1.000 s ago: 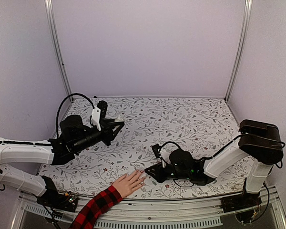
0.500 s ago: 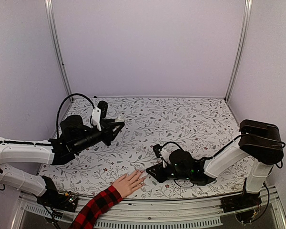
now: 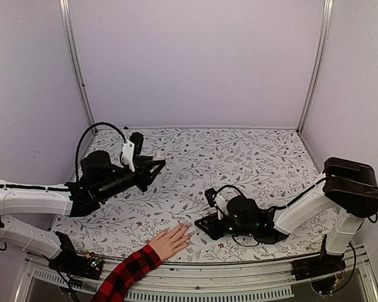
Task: Paint the nails
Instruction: Paint the nail polish on the nail.
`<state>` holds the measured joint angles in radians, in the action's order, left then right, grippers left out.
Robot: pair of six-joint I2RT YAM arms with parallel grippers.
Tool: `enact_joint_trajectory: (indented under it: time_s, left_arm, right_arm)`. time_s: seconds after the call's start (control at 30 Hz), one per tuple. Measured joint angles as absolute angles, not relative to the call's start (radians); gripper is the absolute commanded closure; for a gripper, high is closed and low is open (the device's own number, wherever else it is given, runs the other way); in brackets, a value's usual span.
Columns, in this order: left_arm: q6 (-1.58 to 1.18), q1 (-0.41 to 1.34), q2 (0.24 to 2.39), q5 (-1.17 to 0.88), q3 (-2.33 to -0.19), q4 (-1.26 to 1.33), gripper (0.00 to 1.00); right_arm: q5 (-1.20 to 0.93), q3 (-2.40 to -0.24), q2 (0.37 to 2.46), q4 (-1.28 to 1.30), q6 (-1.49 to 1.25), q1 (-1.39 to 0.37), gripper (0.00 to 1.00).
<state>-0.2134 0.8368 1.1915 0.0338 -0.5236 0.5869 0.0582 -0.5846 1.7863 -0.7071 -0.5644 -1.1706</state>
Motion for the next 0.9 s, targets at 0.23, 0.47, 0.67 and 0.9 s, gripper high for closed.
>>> enact_joint_trajectory:
  time_s: [0.23, 0.47, 0.67, 0.9]
  left_arm:
    - [-0.213, 0.836, 1.192, 0.033, -0.525, 0.587, 1.0]
    - [-0.213, 0.836, 1.192, 0.033, -0.525, 0.587, 1.0]
    - [-0.213, 0.837, 1.192, 0.033, -0.525, 0.587, 1.0]
    - [-0.213, 0.836, 1.192, 0.034, -0.525, 0.587, 1.0]
  right_arm:
    - [0.06, -0.582, 1.763, -0.707, -0.563, -1.171, 1.0]
    - [0.038, -0.579, 1.759, -0.744, -0.554, -1.171, 1.0]
    - [-0.004, -0.59, 1.774, -0.757, -0.541, -1.172, 1.0]
    - [-0.021, -0.598, 1.801, -0.757, -0.535, -1.172, 1.0]
